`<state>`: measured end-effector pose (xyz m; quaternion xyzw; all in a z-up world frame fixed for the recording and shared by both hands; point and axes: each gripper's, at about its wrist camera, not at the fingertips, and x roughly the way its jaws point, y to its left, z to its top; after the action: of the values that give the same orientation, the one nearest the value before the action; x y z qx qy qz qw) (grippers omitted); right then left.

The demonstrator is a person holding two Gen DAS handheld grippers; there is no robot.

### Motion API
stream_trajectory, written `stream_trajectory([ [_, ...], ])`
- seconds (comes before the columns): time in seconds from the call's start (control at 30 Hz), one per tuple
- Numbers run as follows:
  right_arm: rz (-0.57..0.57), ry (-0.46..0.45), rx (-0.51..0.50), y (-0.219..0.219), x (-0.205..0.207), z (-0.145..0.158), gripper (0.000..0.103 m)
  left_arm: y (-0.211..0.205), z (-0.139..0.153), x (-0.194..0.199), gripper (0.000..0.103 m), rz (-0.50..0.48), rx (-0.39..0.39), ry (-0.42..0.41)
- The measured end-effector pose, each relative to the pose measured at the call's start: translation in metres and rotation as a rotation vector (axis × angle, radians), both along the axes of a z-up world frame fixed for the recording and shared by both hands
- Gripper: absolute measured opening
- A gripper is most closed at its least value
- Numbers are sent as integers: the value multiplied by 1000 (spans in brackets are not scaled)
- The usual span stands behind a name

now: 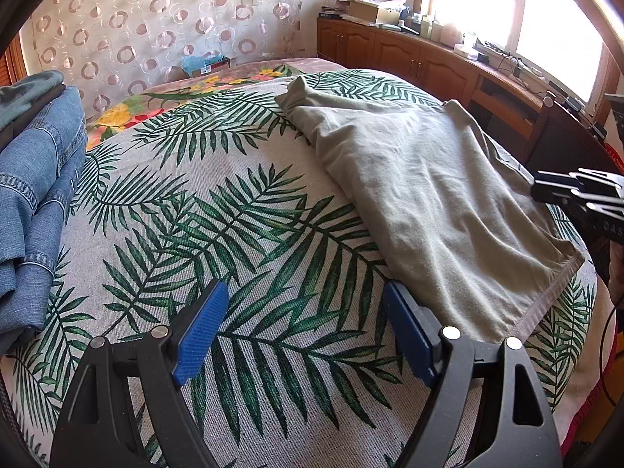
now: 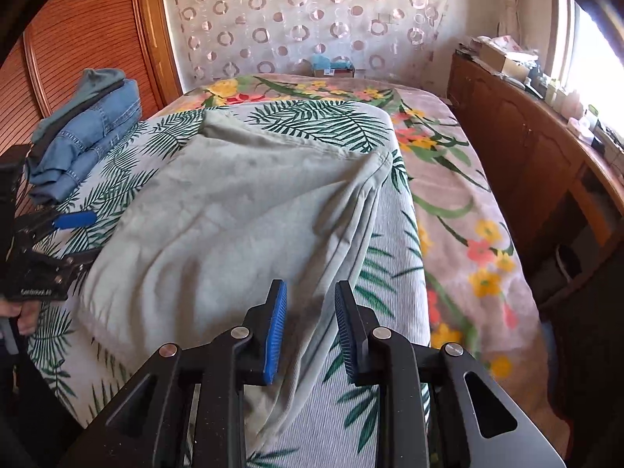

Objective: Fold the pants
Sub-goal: 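Open the right gripper and withdraw it from the folded pants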

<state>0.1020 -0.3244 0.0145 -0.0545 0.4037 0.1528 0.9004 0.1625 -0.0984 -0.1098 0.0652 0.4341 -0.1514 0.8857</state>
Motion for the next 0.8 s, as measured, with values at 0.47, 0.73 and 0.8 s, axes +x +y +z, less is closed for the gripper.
stream_trajectory([
  [0.47,-6,-10,-33,1,-26,-4,3,0,0,0,82,0,1,0],
  [0.73,-27,-23,-13,0,-35,-4,3,0,0,0,82,0,1,0],
  [0.8,-34,-29,3,-1,-37,-3,5,0,0,0,82,0,1,0],
])
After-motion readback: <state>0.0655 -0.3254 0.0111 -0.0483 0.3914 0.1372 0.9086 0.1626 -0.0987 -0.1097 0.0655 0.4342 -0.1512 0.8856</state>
